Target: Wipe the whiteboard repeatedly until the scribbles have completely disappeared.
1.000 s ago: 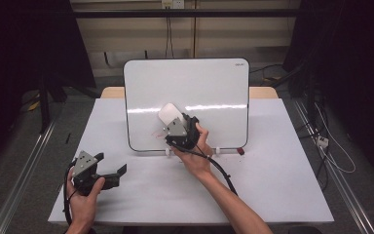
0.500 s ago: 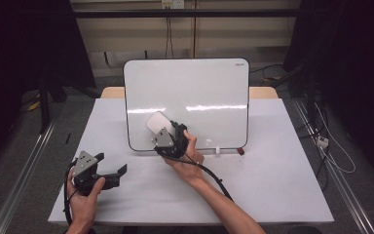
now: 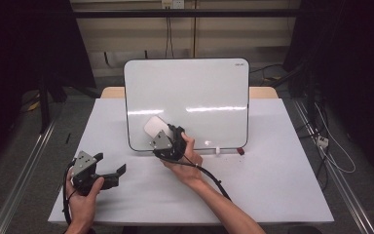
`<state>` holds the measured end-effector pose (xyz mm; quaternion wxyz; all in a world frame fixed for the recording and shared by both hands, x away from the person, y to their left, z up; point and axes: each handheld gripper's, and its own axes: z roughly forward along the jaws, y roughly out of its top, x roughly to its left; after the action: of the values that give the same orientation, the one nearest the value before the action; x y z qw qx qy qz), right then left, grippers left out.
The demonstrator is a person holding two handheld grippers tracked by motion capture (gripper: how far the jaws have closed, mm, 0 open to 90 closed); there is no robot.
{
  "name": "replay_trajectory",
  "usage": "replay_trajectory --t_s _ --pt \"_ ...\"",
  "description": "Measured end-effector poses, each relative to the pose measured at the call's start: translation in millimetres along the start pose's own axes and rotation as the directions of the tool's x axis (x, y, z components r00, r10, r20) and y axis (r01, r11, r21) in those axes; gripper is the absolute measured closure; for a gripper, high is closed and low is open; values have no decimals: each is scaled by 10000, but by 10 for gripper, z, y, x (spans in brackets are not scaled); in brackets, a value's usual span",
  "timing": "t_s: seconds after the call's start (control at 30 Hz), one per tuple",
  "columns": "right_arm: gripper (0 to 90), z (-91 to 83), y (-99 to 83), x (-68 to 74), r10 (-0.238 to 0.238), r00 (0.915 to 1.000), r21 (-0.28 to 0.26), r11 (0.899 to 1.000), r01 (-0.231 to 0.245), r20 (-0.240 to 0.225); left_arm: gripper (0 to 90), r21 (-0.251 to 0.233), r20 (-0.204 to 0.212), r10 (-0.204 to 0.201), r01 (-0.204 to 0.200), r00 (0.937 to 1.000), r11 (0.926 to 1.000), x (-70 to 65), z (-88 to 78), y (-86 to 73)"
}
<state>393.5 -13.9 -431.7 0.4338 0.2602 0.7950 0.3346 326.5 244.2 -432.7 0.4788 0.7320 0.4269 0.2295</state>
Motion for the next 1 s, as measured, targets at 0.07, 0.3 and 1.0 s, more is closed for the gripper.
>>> replay_trajectory --t_s 0.07,0.3,1.0 --pt "320 0 13 -69 186 9998 29 9998 -186 72 52 -15 7 42 -42 10000 10000 -4 -3 1" --pt "320 25 98 -340 714 9966 53 9974 -716 401 52 46 -9 82 -82 10000 10000 6 -7 3" --pt "320 107 154 210 -560 9976 -43 9984 562 403 52 -5 6 147 -147 9999 9999 -7 0 12"
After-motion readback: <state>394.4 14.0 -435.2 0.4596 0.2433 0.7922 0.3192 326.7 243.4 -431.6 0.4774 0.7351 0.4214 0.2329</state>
